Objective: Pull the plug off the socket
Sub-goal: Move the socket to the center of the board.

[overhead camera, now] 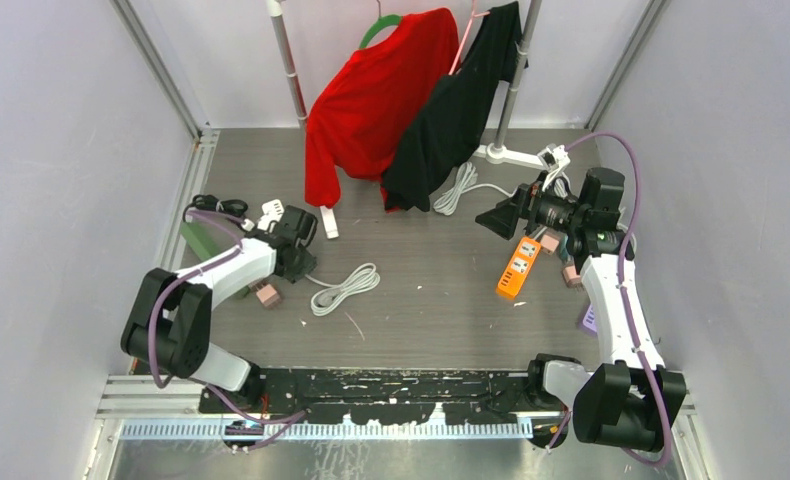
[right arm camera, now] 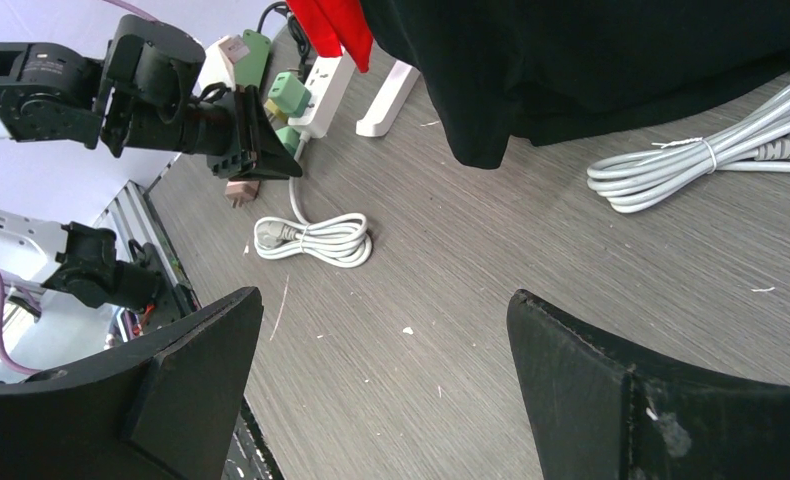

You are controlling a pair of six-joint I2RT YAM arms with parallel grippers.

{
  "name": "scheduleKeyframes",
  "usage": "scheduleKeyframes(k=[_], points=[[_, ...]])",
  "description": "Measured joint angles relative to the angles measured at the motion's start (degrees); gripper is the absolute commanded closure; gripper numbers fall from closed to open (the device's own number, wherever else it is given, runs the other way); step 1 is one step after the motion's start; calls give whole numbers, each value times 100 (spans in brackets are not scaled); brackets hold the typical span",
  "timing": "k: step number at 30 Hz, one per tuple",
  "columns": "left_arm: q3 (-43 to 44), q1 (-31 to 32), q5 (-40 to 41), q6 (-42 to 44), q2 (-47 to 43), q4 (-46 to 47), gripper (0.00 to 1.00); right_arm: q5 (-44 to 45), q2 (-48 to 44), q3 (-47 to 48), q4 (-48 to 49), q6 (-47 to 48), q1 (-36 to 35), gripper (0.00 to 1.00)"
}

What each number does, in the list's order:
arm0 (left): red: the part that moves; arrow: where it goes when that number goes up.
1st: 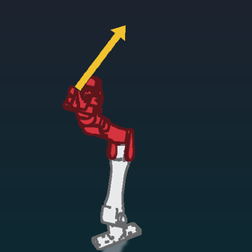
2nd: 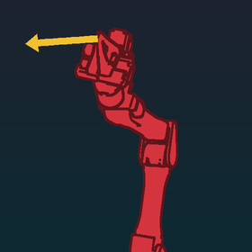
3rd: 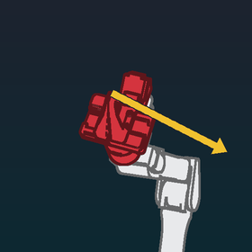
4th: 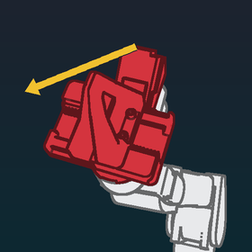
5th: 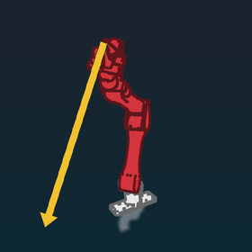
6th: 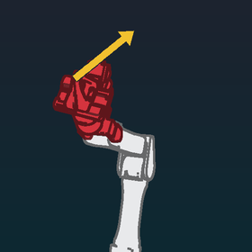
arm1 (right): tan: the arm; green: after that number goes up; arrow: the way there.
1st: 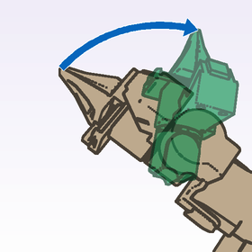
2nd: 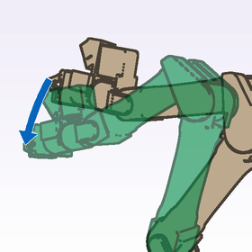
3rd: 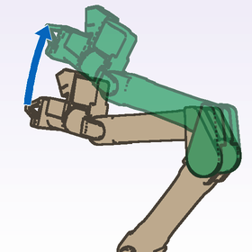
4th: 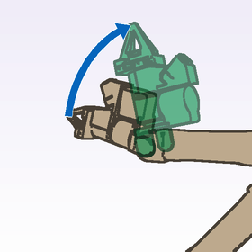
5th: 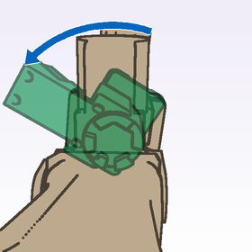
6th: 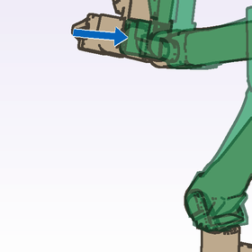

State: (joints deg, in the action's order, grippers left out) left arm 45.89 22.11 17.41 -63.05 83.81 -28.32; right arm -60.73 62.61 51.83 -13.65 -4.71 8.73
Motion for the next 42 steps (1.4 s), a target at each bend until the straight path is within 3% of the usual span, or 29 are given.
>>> scheduleKeyframes(k=[6,16,23,28,34,42], points=[[341,0,42,4,420,-245,82,0,0,0,0,0,0,3],[680,0,-55,31,752,-608,78,0,0,0,-2,4,0,3],[1316,2,-76,35,1193,-1246,99,-2,0,0,-4,4,0,3],[1753,72,-219,52,1388,-1661,100,0,0,0,-7,7,0,3],[1685,774,-315,-205,1121,-1663,100,-2,0,0,-9,7,0,3],[1137,1947,-566,-1362,348,-1134,100,-4,0,0,-9,9,0,3]])
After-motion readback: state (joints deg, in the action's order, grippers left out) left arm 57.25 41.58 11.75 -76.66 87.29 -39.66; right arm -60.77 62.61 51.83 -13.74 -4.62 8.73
